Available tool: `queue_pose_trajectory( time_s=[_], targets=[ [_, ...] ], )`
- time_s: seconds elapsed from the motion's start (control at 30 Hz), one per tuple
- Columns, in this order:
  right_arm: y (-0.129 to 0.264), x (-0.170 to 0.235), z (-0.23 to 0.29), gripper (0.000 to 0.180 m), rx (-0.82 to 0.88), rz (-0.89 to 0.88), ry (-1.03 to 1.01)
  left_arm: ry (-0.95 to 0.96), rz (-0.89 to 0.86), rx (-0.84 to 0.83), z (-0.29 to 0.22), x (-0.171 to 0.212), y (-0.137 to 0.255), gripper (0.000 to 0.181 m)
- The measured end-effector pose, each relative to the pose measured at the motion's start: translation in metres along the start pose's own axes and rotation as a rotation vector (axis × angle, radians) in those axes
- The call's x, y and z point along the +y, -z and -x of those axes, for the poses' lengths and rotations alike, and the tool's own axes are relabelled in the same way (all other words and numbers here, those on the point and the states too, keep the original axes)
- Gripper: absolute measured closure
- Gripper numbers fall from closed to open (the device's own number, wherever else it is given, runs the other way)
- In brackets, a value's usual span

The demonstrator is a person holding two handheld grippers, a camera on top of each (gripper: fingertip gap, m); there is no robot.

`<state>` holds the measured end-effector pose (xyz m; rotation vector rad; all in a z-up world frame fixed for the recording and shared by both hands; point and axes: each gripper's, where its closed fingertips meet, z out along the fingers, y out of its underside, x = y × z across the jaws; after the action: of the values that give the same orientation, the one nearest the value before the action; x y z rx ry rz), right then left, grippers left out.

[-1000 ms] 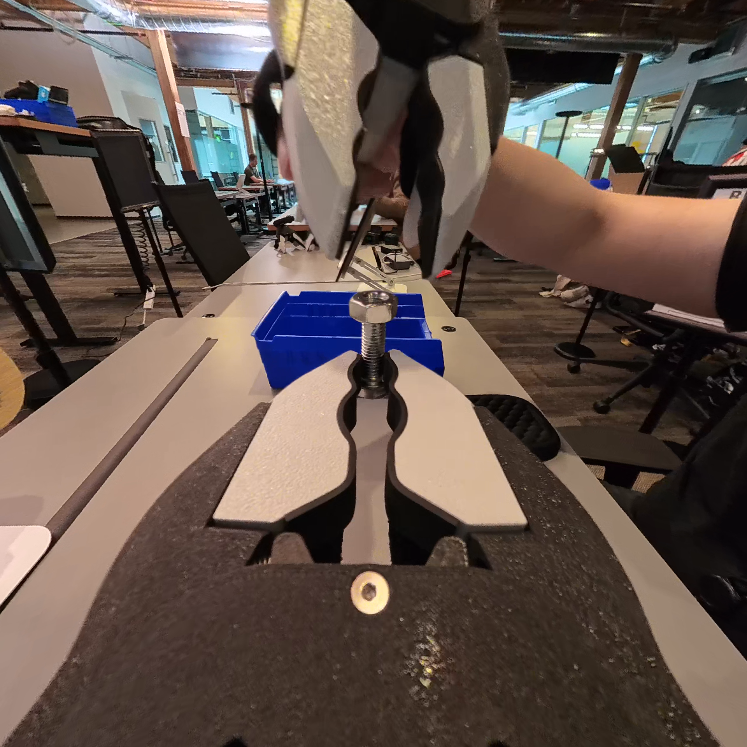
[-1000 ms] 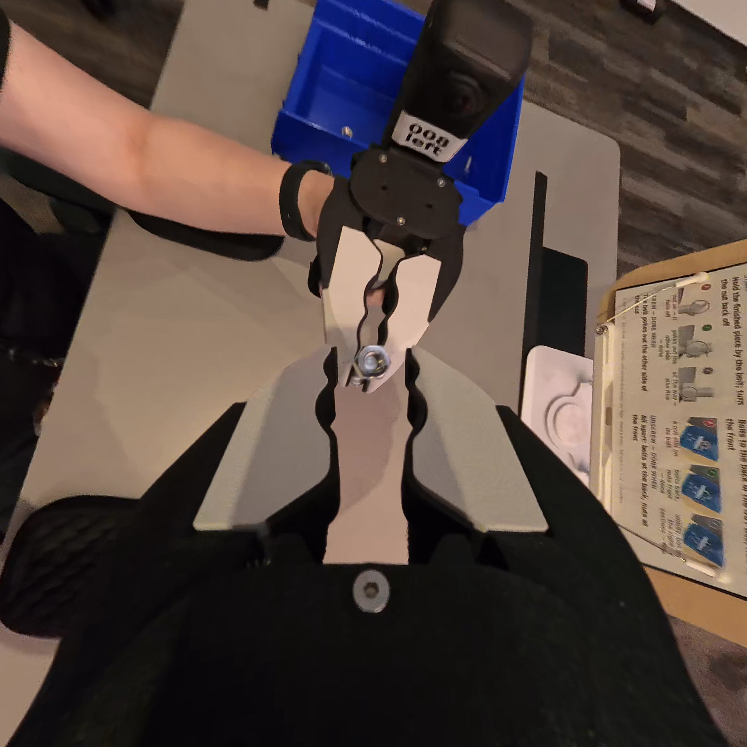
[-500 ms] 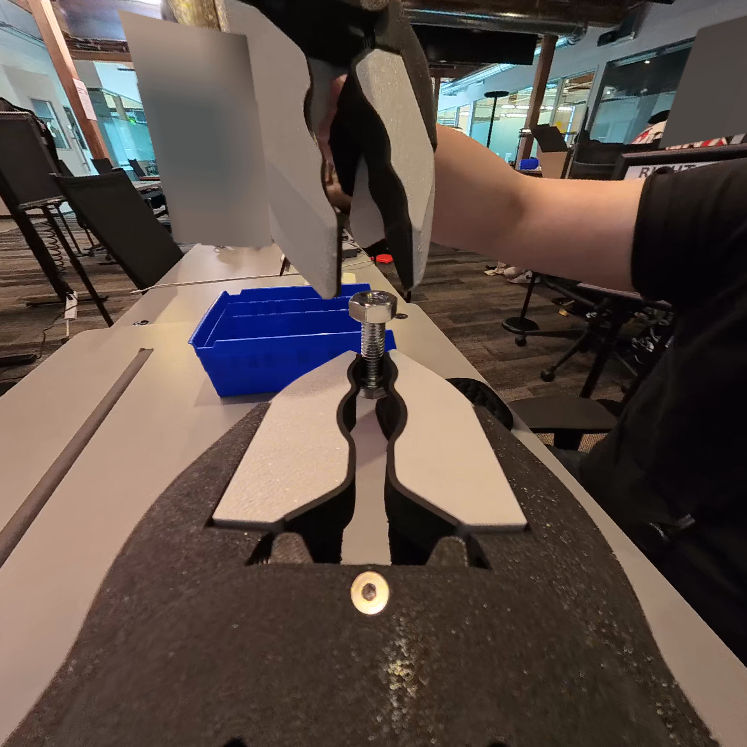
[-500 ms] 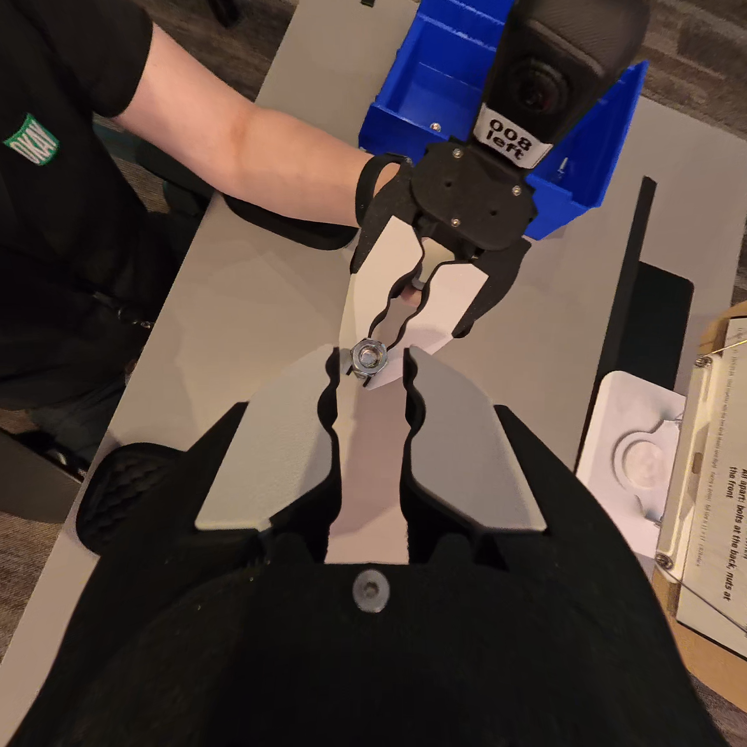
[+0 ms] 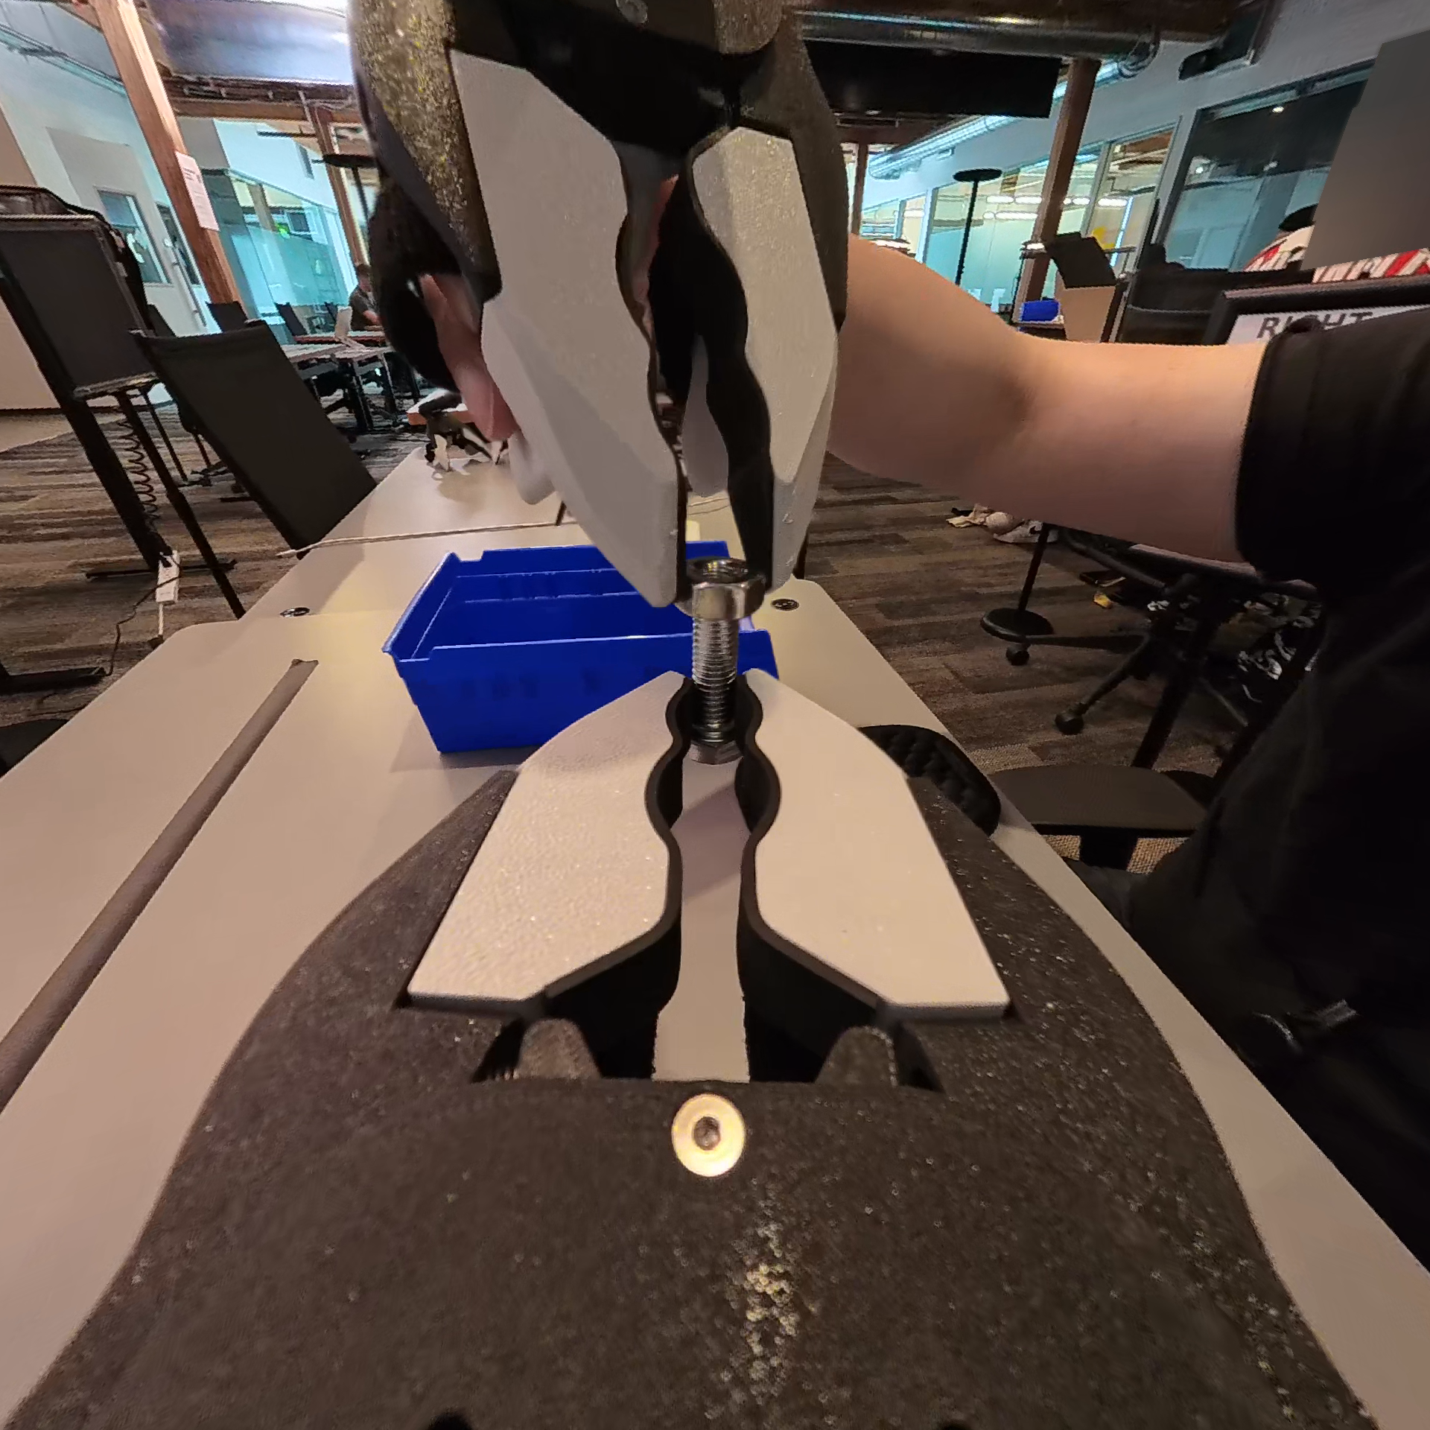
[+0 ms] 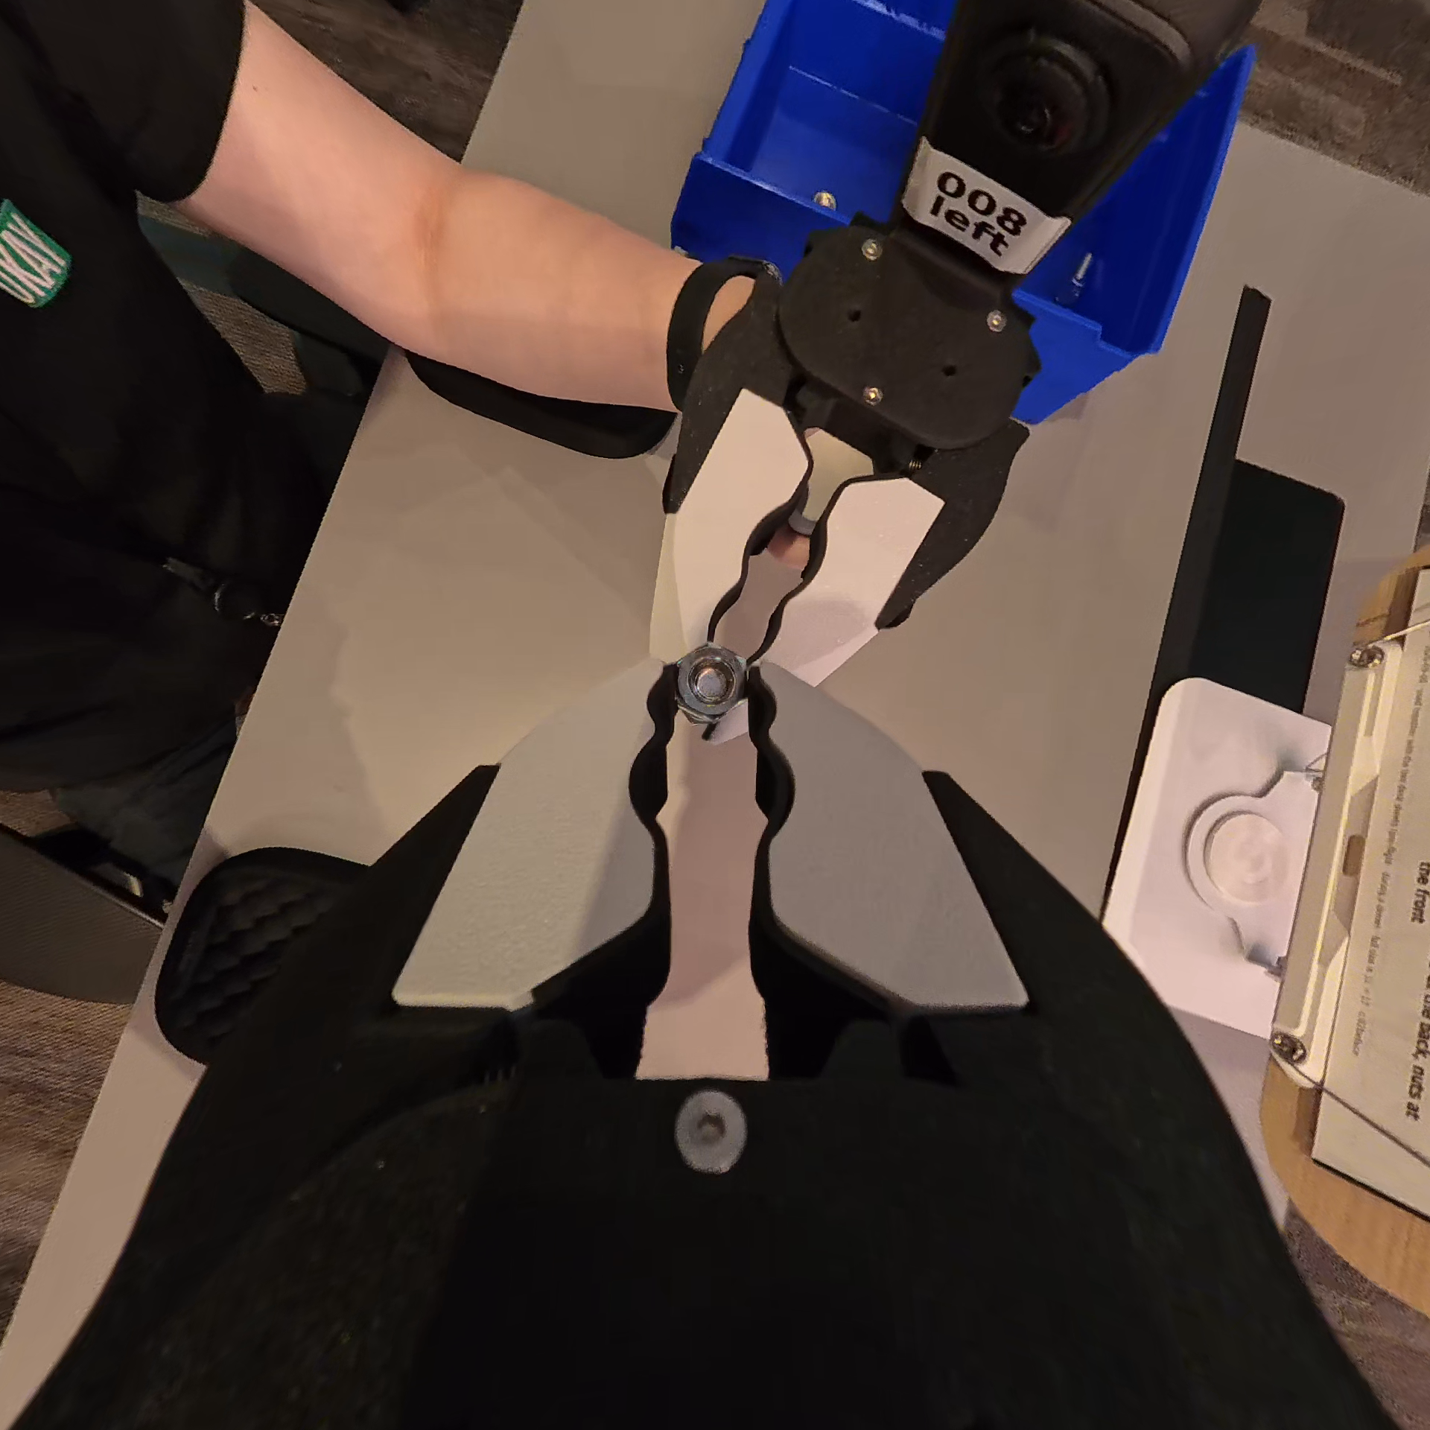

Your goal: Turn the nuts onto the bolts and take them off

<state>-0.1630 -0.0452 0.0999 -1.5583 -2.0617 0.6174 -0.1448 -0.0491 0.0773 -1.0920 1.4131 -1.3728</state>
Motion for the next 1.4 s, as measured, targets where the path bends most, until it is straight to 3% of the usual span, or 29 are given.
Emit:
queue_pose_trajectory(
  time_s=[0.7, 0.8, 0.93, 1.13, 1.4],
  targets=[
    [0.005, -0.011, -0.048, 0.162, 0.348, -0.212, -0.464, 0.046, -0.081, -0.252, 0.039, -0.016, 0.024, 0.172],
    [0.005, -0.012, -0.047, 0.16, 0.343, -0.219, -0.429, 0.048, -0.081, -0.246, 0.038, -0.016, 0.023, 0.172],
    [0.014, -0.02, -0.044, 0.137, 0.342, -0.254, -0.306, 0.05, -0.087, -0.21, 0.034, -0.016, 0.022, 0.172],
    [0.015, -0.015, -0.017, 0.14, 0.17, -0.219, -0.003, 0.036, -0.098, -0.031, 0.005, -0.02, 0.014, 0.172],
    [0.006, -0.015, 0.002, 0.153, 0.004, -0.17, 0.044, 0.026, -0.048, 0.083, -0.014, -0.012, 0.003, 0.171]
  ],
)
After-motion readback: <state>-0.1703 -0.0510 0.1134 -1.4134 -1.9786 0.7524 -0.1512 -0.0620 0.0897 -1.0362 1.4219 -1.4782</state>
